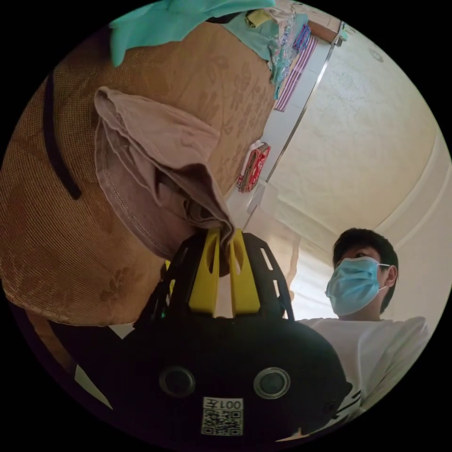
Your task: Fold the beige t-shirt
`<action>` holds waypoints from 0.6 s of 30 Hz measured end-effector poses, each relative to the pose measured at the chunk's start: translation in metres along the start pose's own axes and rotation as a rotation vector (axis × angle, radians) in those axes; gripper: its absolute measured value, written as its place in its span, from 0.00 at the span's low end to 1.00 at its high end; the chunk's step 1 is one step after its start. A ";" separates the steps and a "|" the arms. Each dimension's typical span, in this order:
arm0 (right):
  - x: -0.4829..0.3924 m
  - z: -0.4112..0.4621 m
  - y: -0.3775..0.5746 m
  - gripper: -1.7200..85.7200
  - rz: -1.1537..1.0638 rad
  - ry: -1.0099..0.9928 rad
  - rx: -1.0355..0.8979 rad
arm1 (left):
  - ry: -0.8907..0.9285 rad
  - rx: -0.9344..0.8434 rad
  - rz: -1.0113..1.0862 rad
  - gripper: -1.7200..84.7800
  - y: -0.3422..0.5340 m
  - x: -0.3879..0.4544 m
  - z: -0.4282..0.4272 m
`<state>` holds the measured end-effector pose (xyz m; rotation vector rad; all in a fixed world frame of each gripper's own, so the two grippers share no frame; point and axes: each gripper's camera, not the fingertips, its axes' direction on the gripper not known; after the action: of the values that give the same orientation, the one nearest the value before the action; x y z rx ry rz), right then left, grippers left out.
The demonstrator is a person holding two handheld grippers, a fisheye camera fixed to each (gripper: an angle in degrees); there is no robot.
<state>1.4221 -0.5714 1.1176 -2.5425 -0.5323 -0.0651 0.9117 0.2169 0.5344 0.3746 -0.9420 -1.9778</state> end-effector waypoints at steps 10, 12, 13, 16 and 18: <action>0.124 -0.003 0.052 0.11 0.207 -0.450 0.175 | -0.125 -0.252 0.001 0.01 0.042 0.081 0.055; 0.128 -0.012 0.065 0.07 0.180 -0.437 0.189 | -0.155 -0.288 -0.015 0.01 0.057 0.106 0.060; 0.126 -0.021 0.079 0.06 0.145 -0.381 0.197 | -0.160 -0.295 -0.013 0.01 0.060 0.113 0.061; 0.108 -0.047 0.123 0.04 0.060 -0.282 0.229 | -0.196 -0.365 0.053 0.00 0.077 0.161 0.075; 0.093 -0.063 0.155 0.03 -0.004 -0.231 0.258 | -0.212 -0.477 0.132 0.00 0.090 0.202 0.097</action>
<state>1.5713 -0.6913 1.1085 -2.3084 -0.5932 0.2819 0.7959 0.0677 0.6853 -0.1642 -0.5729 -2.0661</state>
